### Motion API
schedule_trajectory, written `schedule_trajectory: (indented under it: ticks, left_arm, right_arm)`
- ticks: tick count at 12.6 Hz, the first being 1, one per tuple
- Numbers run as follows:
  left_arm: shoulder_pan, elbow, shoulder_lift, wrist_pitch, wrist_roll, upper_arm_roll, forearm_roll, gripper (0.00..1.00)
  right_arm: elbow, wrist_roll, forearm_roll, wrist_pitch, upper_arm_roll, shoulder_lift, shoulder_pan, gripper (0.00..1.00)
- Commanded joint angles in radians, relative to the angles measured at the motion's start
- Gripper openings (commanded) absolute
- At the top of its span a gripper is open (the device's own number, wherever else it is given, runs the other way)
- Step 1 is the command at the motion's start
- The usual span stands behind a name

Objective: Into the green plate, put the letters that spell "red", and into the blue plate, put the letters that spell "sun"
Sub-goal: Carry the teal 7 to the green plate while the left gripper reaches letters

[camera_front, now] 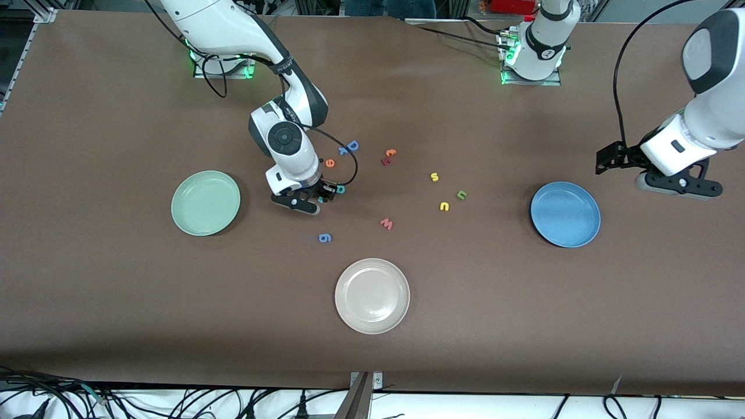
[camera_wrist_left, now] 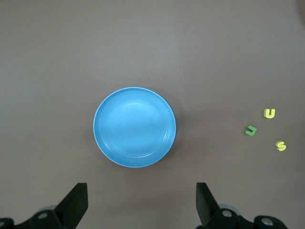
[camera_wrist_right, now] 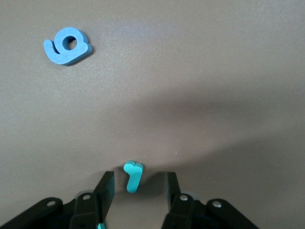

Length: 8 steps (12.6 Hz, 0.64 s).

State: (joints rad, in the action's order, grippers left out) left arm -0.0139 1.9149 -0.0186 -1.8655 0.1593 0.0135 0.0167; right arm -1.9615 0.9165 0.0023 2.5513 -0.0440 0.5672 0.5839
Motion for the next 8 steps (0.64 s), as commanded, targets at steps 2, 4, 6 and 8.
schedule_trajectory:
  ticks: [2,4,6,8]
  left_arm:
    - [0.014,0.119,0.042,-0.118,-0.01,0.034,0.026,0.94]
    - [0.029,0.157,0.04,-0.176,-0.012,0.039,0.026,0.89]
    - [0.045,0.205,0.035,-0.256,-0.043,0.052,0.026,0.88]
    - [0.086,0.225,0.014,-0.305,-0.059,0.052,0.026,0.92]
  right_arm:
    - [-0.01,0.016,-0.004,0.04,0.012,0.011,0.019,0.49]
    - [-0.01,0.016,-0.004,0.04,0.012,0.011,0.017,0.37]
    - [-0.01,0.016,-0.005,0.04,0.012,0.011,0.017,0.27]
    - [-0.01,0.015,-0.005,0.038,0.012,0.008,0.017,0.14]
